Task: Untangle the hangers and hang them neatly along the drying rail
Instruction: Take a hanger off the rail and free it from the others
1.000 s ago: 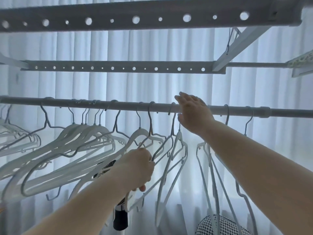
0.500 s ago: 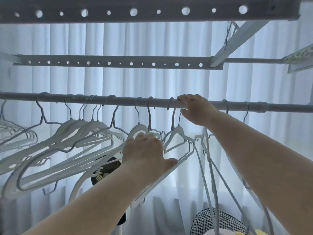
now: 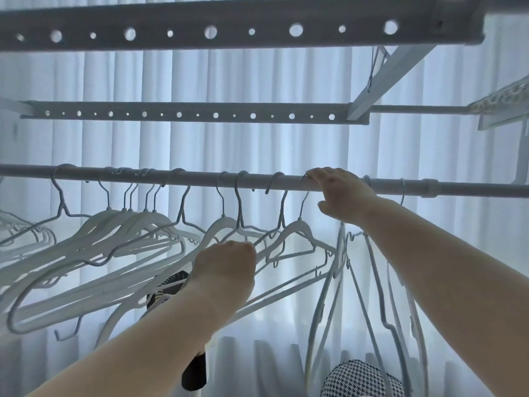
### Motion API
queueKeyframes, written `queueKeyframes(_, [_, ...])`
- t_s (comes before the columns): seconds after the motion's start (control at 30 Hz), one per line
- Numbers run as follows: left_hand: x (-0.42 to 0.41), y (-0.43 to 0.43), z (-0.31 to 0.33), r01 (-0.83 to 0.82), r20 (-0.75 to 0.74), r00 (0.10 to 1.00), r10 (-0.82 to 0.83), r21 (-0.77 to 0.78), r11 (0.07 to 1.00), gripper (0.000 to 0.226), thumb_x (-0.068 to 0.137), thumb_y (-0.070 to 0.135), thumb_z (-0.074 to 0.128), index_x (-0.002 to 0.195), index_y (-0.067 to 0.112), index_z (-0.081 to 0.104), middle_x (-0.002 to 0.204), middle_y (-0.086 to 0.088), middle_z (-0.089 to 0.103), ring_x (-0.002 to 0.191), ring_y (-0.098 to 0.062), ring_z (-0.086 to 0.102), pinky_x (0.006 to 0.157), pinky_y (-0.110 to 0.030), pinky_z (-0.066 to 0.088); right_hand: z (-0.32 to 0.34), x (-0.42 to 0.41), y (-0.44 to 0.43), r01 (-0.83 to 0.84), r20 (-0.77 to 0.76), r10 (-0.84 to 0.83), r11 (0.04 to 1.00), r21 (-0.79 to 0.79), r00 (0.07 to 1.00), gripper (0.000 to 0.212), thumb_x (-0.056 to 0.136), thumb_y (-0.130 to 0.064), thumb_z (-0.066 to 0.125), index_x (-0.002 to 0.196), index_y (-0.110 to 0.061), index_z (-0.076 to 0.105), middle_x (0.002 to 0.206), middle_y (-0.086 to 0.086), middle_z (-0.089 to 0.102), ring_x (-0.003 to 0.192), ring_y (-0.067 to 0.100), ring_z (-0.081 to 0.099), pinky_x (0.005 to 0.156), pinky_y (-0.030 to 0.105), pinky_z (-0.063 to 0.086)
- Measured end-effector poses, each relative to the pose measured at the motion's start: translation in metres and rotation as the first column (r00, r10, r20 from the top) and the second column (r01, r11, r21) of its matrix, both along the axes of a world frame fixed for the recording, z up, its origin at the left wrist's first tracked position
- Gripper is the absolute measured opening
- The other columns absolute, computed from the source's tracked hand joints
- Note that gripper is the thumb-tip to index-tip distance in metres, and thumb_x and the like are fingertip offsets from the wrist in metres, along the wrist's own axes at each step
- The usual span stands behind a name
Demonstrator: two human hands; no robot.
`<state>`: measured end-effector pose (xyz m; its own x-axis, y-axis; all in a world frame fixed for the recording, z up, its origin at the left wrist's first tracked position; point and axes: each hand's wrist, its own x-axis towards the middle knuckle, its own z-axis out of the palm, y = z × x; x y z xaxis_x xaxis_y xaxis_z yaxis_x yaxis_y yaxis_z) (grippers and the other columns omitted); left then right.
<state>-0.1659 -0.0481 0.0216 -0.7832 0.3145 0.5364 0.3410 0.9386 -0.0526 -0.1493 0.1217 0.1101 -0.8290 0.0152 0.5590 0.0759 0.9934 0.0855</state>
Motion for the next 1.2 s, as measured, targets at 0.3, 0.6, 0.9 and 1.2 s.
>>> queueKeyframes(0.3, [0.000, 0.030, 0.012, -0.007, 0.033, 0.999, 0.006, 0.034, 0.999, 0.024, 0.095, 0.010, 0.038, 0.113, 0.007, 0.054, 0.115, -0.011, 0.062, 0.108, -0.028, 0.058, 0.078, -0.029, 0.041, -0.008, 0.016, 0.028, 0.023, -0.007, -0.023, 0.993, 0.117, 1.000, 0.068, 0.088, 0.006, 0.038, 0.146, -0.020, 0.013, 0.154, 0.000, 0.018, 0.142, 0.020, 0.017, 0.115, 0.030, 0.017])
queueKeyframes(0.6, [-0.004, 0.034, -0.020, -0.025, 0.152, 0.988, 0.023, 0.011, 1.000, 0.023, 0.094, 0.014, 0.039, 0.110, 0.013, 0.055, 0.113, -0.007, 0.063, 0.106, -0.026, 0.059, 0.079, -0.029, 0.043, -0.019, 0.038, 0.039, -0.078, 0.001, 0.079, 0.983, 0.167, 0.997, 0.066, 0.091, 0.001, 0.037, 0.147, -0.022, 0.010, 0.155, -0.002, 0.014, 0.144, 0.017, 0.011, 0.117, 0.025, 0.004])
queueKeyframes(0.9, [0.060, -0.010, -0.057, 0.022, 0.127, 0.991, -0.041, 0.149, 0.989, 0.027, 0.096, 0.033, 0.033, 0.099, 0.028, 0.059, 0.091, 0.008, 0.066, 0.093, -0.016, 0.061, 0.077, -0.027, 0.047, -0.054, 0.051, 0.013, -0.287, 0.142, 0.274, 0.955, 0.076, 0.951, 0.052, 0.095, -0.011, 0.041, 0.144, -0.024, 0.027, 0.153, -0.006, 0.025, 0.140, 0.016, 0.025, 0.113, 0.028, 0.022])
queueKeyframes(1.2, [0.121, -0.083, -0.067, -0.002, 0.214, 0.976, -0.043, 0.207, 0.978, 0.023, 0.095, 0.037, 0.037, 0.073, 0.042, 0.043, 0.073, 0.019, 0.060, 0.058, 0.003, 0.047, 0.056, -0.013, 0.034, -0.057, 0.080, -0.013, -0.353, 0.295, 0.478, 0.851, -0.389, 0.827, 0.016, 0.087, -0.021, 0.059, 0.082, -0.011, 0.070, 0.063, -0.011, 0.064, 0.053, -0.007, 0.058, 0.058, 0.008, 0.045])
